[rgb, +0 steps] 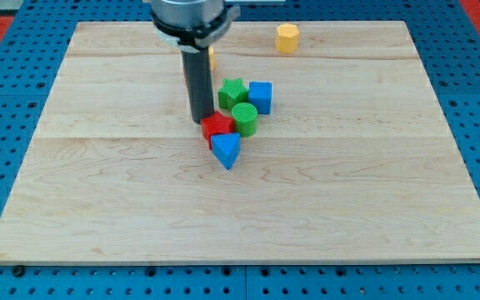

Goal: Slide the green circle to parallel left of the triangle

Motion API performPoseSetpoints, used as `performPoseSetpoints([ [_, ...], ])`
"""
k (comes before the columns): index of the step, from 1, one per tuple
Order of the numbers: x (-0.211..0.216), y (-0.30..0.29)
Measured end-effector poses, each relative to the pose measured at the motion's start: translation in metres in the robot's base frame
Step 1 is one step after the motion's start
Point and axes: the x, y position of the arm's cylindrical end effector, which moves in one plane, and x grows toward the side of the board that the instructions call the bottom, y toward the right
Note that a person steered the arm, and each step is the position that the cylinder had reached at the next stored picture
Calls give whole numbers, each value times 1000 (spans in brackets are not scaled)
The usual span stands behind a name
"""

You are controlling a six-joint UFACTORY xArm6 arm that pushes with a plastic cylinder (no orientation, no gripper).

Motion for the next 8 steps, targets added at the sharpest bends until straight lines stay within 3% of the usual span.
performPoseSetpoints([
  [1,27,6],
  [3,33,101],
  [5,-2,157],
  [7,-50,142],
  [8,-58,86],
])
